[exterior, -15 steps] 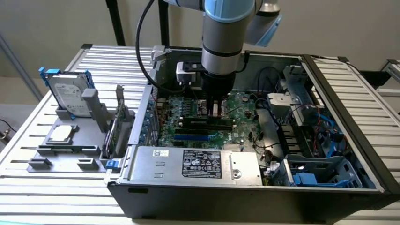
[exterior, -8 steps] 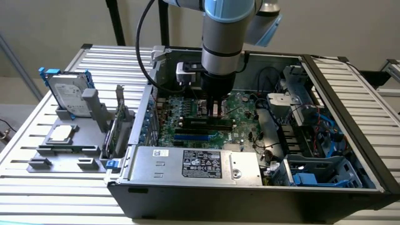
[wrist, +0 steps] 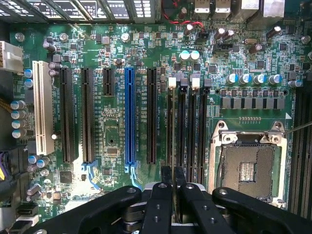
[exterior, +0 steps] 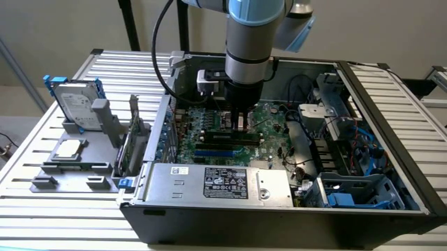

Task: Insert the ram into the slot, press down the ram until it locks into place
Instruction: 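Insert the ram into the slot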

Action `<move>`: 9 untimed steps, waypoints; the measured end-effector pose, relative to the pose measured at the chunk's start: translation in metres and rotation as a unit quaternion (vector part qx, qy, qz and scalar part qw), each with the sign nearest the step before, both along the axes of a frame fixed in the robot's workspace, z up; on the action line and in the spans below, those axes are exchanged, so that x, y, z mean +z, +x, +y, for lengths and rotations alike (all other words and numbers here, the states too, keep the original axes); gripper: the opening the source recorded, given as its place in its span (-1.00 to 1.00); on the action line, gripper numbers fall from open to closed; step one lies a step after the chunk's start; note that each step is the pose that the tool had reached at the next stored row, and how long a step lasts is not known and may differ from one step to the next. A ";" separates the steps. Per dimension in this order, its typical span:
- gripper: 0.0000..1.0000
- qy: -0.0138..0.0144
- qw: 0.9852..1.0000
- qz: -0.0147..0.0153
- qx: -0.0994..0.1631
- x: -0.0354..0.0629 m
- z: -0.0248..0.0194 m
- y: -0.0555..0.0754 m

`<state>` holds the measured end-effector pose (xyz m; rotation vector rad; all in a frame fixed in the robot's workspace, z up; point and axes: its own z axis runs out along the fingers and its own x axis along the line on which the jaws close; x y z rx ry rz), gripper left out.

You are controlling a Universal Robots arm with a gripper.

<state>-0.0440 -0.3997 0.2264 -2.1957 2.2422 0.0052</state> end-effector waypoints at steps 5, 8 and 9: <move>-0.70 0.000 1.000 0.000 0.000 0.0000 0.0000 0.000; -0.58 0.000 1.000 0.000 0.000 0.0002 0.0000 0.000; -0.58 0.000 1.000 0.000 0.000 0.0011 0.0000 0.000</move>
